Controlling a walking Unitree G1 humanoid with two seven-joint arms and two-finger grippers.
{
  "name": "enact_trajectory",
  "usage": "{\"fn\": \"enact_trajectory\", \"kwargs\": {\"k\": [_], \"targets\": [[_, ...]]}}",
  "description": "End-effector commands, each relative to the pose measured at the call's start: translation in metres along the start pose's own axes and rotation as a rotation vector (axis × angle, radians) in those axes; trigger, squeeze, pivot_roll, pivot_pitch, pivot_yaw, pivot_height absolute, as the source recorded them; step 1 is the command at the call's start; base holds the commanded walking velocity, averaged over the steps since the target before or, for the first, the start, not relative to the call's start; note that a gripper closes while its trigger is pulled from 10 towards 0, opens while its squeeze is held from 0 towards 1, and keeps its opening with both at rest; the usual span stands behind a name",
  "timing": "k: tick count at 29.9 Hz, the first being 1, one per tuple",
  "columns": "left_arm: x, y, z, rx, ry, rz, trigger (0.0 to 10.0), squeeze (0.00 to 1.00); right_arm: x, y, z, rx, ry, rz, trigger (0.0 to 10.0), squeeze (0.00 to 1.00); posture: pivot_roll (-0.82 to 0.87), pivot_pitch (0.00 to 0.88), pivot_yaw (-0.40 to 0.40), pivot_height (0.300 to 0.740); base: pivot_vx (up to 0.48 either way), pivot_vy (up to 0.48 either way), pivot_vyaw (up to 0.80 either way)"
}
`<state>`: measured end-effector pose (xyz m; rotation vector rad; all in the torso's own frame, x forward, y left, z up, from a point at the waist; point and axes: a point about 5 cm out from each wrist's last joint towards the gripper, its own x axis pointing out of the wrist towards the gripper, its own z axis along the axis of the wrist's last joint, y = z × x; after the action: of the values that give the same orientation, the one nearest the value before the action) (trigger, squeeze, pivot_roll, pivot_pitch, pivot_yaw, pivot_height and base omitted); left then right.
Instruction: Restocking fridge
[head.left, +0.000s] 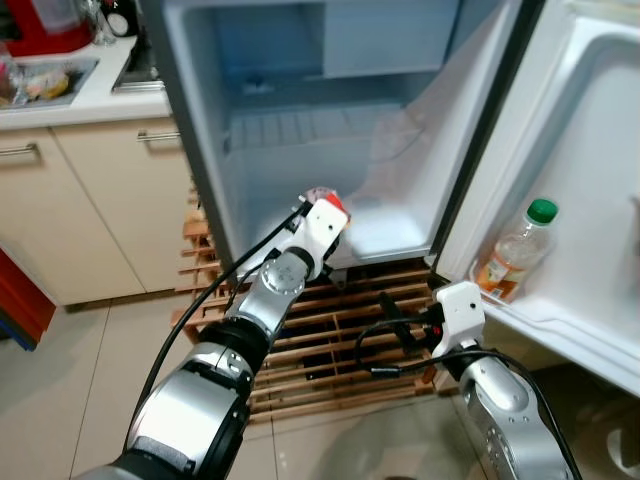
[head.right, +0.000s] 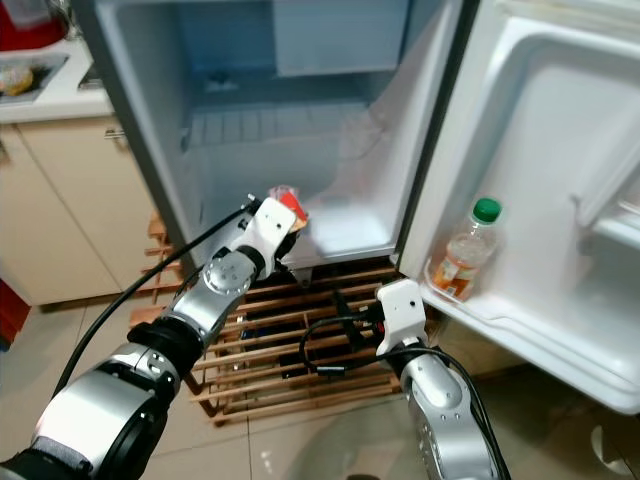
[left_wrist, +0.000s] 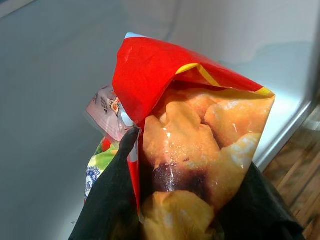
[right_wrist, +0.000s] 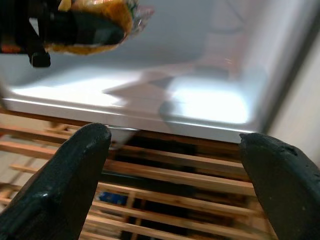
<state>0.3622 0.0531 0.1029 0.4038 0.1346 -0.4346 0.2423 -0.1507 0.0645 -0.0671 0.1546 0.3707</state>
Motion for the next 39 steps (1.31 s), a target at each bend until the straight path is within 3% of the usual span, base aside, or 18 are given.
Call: {"fn": "enact_trajectory", "kwargs": {"k": [1, 9, 13, 24, 30, 36, 39], "targets": [[0.003, 0.003, 0.009, 0.025, -0.028, 0.013, 10.0, 0.0, 0.0, 0.002, 0.004, 0.004, -0.004, 0.021, 10.0, 0.0, -0.27, 0.0, 0.032, 0.74, 0.296, -0.375, 0.0], [0.0, 0.017, -0.002, 0.045, 0.018, 0.093, 10.0, 0.0, -0.007, 0.013, 0.014, -0.035, 0.0, 0.223, 10.0, 0.0, -0.28, 0.0, 0.034, 0.74, 0.269, -0.319, 0.69], [-0.002, 0.015, -0.006, 0.041, 0.025, 0.089, 10.0, 0.0, -0.021, 0.004, 0.013, -0.006, 0.032, 0.211, 10.0, 0.0, -0.28, 0.0, 0.03, 0.74, 0.0, 0.0, 0.0], [-0.003, 0.011, -0.015, 0.075, 0.082, 0.092, 10.0, 0.0, -0.032, 0.007, 0.006, 0.09, 0.089, 0.259, 10.0, 0.0, -0.29, 0.0, 0.032, 0.74, 0.0, 0.0, 0.0], [-0.006, 0.022, -0.028, 0.188, 0.145, 0.063, 10.0, 0.0, -0.024, 0.013, 0.031, 0.152, 0.037, 0.338, 10.0, 0.0, -0.31, 0.0, 0.037, 0.74, 0.0, 0.0, 0.0], [-0.005, 0.027, -0.025, 0.313, 0.133, 0.019, 10.0, 0.0, -0.006, 0.023, 0.049, 0.072, -0.014, 0.328, 10.0, 0.0, -0.34, 0.0, 0.042, 0.74, 0.0, 0.0, 0.0], [-0.006, 0.028, -0.026, 0.366, 0.134, 0.003, 10.0, 0.0, -0.006, 0.034, 0.049, 0.04, -0.002, 0.358, 10.0, 0.0, -0.36, 0.026, 0.039, 0.74, 0.0, 0.0, 0.0]]}}
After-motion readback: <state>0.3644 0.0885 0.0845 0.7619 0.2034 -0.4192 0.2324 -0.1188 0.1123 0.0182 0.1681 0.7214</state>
